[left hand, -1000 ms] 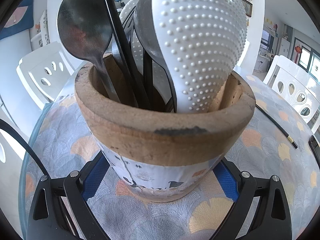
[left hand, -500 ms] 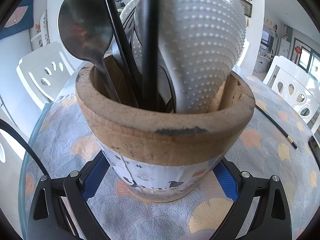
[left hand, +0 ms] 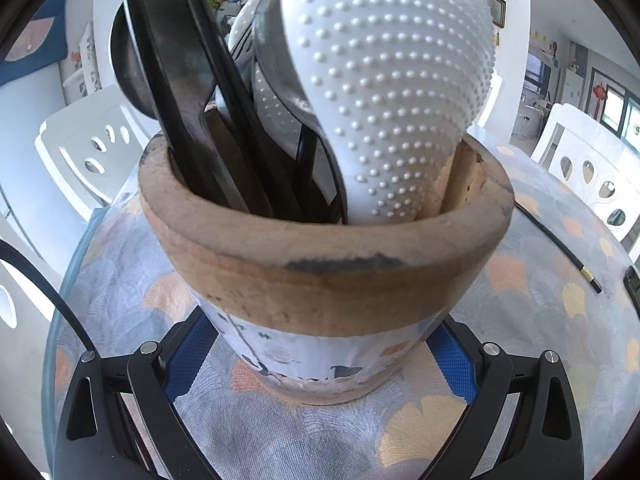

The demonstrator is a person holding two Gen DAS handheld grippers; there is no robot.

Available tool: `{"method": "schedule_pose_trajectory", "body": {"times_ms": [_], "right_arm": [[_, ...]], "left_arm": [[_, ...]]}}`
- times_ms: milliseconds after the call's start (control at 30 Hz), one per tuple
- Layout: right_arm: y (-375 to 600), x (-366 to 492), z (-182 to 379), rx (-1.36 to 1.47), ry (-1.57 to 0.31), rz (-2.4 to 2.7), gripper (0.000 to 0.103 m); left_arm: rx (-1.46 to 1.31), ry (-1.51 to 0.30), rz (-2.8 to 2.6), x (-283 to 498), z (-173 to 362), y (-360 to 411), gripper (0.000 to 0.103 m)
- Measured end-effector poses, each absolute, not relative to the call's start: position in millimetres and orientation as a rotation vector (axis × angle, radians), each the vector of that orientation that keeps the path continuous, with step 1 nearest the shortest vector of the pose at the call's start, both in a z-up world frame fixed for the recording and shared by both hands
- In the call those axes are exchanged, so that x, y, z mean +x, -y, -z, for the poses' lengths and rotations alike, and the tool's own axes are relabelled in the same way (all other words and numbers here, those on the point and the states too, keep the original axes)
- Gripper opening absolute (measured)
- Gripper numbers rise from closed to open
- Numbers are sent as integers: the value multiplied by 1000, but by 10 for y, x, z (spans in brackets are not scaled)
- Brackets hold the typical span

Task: Organize utensils
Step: 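Move the open right gripper to the last black chopstick on the cloth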

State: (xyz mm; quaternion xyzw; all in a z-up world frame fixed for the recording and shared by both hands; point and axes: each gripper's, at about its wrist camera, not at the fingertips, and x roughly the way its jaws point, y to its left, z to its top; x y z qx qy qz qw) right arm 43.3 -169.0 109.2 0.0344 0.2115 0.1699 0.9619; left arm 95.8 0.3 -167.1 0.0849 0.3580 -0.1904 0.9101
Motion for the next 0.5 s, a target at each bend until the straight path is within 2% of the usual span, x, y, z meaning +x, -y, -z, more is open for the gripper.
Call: {"method": "schedule_pose_trajectory", "body": {"times_ms": [100,300,500], "right_arm": [[1972,303,-1221,129,-406,-261,64],[2505,74,-1310,208,-387,-106,67],[3129,20,-1201,422,-427,-12,70]], "left_arm": [[202,-742,376,947,1686,60,97],[234,-729,355,912,1682,179,97],[236,-736,354,952,1712,243,97]]}}
